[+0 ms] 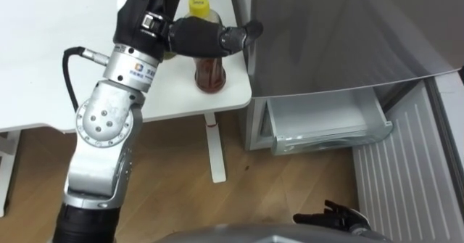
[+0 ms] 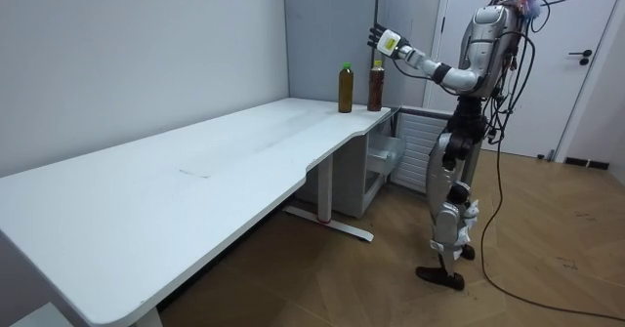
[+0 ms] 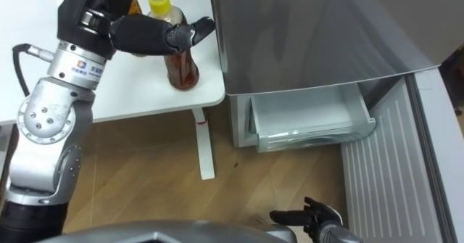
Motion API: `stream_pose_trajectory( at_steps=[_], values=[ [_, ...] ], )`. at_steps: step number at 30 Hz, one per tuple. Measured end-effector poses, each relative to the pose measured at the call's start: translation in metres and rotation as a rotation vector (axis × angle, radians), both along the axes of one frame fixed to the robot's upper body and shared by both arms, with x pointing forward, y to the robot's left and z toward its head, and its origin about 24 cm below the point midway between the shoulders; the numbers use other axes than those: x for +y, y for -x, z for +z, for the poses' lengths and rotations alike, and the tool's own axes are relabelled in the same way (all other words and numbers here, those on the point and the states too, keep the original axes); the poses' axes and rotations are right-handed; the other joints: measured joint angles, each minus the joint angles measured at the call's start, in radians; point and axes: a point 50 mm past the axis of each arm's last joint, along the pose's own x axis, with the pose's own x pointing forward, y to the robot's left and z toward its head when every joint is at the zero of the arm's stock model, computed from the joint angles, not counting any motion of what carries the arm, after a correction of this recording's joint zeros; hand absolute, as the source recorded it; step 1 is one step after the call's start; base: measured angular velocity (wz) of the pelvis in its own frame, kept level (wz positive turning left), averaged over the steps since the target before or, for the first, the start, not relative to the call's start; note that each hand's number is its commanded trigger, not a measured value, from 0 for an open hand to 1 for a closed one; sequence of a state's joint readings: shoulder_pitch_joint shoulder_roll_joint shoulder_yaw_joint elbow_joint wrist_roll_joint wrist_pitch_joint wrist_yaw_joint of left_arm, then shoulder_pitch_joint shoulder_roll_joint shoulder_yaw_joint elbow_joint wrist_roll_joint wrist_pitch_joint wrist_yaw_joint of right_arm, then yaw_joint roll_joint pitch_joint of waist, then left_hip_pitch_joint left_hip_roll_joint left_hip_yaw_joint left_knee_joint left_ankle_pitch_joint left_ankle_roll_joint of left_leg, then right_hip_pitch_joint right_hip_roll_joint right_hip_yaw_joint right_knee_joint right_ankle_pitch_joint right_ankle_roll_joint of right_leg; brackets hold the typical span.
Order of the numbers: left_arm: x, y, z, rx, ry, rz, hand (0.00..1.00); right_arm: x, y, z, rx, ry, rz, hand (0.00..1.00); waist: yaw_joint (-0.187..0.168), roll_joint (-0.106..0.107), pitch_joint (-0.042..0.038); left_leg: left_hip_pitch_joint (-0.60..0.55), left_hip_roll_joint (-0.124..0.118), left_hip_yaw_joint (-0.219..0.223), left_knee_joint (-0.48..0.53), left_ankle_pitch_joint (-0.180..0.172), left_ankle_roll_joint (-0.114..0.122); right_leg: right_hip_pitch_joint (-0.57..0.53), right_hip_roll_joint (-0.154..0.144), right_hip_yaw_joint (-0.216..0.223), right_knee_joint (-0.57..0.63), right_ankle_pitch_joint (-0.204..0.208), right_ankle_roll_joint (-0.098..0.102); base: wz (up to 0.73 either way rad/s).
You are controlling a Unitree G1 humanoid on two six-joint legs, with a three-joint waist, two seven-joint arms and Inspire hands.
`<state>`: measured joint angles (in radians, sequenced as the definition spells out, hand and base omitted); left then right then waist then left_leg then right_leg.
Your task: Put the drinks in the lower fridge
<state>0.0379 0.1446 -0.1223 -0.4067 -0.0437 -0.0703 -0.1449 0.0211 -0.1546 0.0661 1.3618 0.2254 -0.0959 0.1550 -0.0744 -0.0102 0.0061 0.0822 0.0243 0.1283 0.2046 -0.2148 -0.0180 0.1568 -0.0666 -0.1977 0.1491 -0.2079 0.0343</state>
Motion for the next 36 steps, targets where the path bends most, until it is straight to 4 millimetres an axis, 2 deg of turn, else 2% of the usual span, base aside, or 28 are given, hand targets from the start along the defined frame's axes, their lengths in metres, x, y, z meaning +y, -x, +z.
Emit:
stream_pose_trajectory(
  at_steps=[9, 14, 19, 27, 36],
  values=[
    [0.000, 0.000, -0.003, 0.010, -0.018, 0.006, 0.00, -0.001, -0.001, 0.000, -0.001, 0.002, 0.001, 0.00, 0.000, 0.010, -0.0034, -0.002, 0.001, 0.001, -0.004, 0.000, 0.000, 0.000, 0.000, 0.000, 0.002, 0.000, 0.000, 0.00],
    [0.001, -0.001, -0.007, 0.027, -0.019, 0.010, 0.00, -0.001, -0.001, 0.000, 0.001, 0.002, 0.001, 0.00, 0.000, 0.013, -0.0011, 0.000, 0.000, 0.002, -0.001, 0.000, 0.000, -0.003, 0.000, -0.001, 0.001, 0.000, 0.000, 0.00],
    [0.005, -0.002, -0.027, 0.116, -0.024, 0.036, 0.00, -0.002, 0.000, 0.000, 0.002, 0.007, 0.000, 0.00, -0.001, 0.019, 0.0022, 0.000, 0.001, 0.006, -0.001, 0.000, 0.000, -0.004, 0.000, -0.001, 0.001, 0.000, 0.000, 0.00],
    [0.006, 0.000, -0.030, 0.130, -0.025, 0.041, 0.00, -0.002, 0.000, 0.000, 0.003, 0.007, 0.000, 0.00, 0.000, 0.015, 0.0046, 0.000, 0.001, 0.006, -0.001, 0.000, 0.000, -0.004, 0.000, -0.002, 0.001, 0.000, 0.000, 0.00],
    [0.006, -0.001, -0.032, 0.138, -0.027, 0.043, 0.00, -0.002, 0.001, 0.000, 0.005, 0.008, -0.001, 0.00, 0.002, 0.012, 0.0024, 0.002, 0.001, 0.008, 0.000, 0.000, 0.000, -0.003, -0.001, -0.001, 0.002, 0.000, 0.000, 0.00]
  ],
)
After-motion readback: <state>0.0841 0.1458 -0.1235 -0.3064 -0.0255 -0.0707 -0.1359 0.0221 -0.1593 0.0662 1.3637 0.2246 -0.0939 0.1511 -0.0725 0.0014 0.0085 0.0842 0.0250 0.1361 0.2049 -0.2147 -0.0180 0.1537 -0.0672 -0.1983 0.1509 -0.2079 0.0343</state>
